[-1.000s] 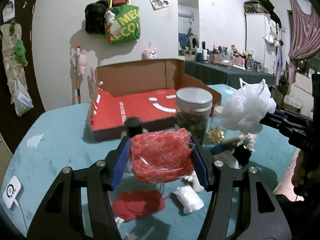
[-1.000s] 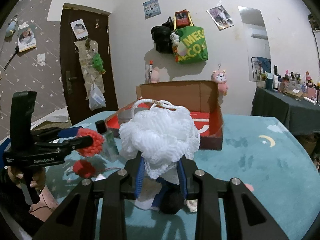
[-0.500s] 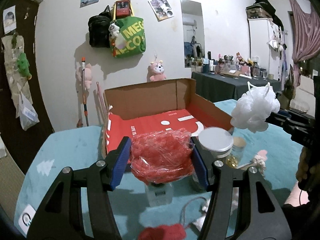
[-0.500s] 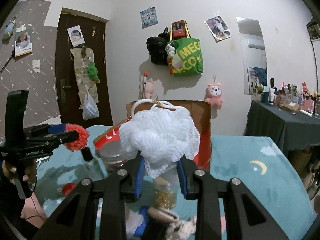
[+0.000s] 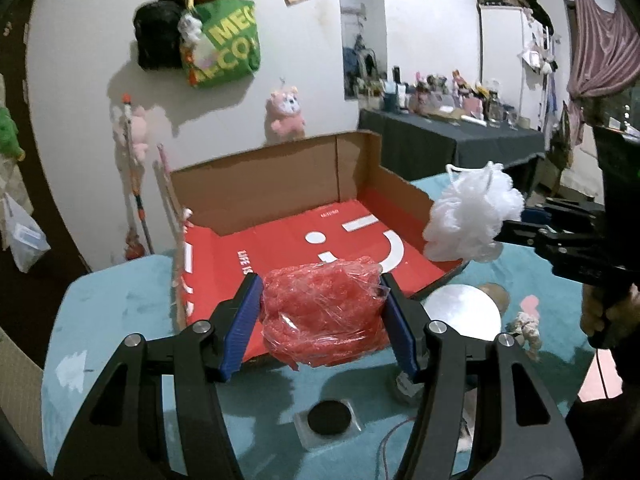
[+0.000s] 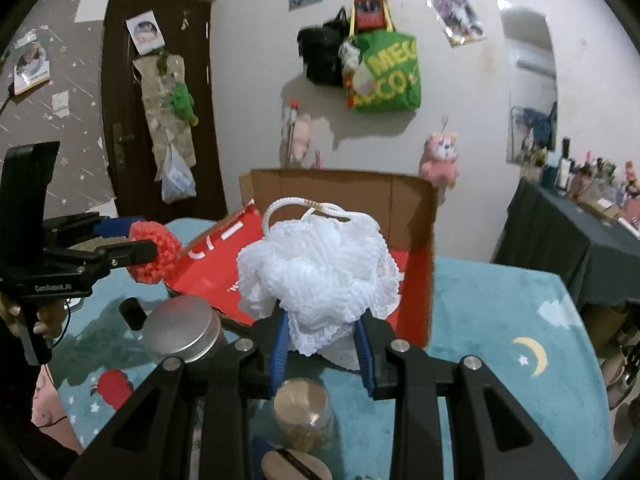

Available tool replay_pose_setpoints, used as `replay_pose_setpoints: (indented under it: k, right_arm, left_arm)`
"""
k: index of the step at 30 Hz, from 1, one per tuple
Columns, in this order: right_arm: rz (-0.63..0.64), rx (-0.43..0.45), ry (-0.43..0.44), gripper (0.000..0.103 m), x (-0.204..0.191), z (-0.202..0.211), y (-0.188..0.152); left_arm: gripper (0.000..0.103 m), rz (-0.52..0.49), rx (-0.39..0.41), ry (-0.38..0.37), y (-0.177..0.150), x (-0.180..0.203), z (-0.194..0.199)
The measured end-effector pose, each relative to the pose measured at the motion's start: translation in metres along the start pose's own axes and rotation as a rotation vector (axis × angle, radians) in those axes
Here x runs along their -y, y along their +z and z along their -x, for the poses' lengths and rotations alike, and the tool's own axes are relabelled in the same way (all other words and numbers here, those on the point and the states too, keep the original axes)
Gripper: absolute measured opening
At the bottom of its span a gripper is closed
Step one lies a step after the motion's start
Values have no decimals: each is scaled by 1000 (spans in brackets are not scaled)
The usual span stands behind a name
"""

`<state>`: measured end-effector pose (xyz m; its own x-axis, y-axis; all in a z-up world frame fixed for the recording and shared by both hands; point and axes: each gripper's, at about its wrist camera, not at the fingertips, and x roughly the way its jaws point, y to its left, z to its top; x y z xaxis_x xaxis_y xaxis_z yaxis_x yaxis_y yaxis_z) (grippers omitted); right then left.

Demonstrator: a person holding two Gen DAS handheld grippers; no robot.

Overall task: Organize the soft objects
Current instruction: 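Lift and carry the red bag and white puff into the cardboard box with both tools, then lower and release the red bag and white puff onto the box floor with both tools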

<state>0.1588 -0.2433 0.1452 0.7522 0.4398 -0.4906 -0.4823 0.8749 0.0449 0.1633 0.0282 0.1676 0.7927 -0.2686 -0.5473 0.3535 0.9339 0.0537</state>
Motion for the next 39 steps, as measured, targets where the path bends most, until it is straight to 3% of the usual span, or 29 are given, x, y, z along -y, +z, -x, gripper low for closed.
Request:
replay_pose_setpoints:
  k: [13,23,26,33,39]
  right_arm:
    - [5,-264,41,32,23,-102,48]
    - [31,-428,-53,32,30,-209,84]
    - [26,-450,-94,32,38,-230,86]
    - [-24,-465,-101,35,49,-257,89]
    - [-60,-479,-101,46,56,-265,91]
  left_arm:
    - [57,-13,-195,-57,45,-34,-94]
    - [57,-46,-344,-46,67,-43,-204]
    - [57,-37,-372,-19,71,-49,-229]
    - [59,-12,-384,1,73,-56,-260]
    - [61,-3,-379,3,69,-60,-269]
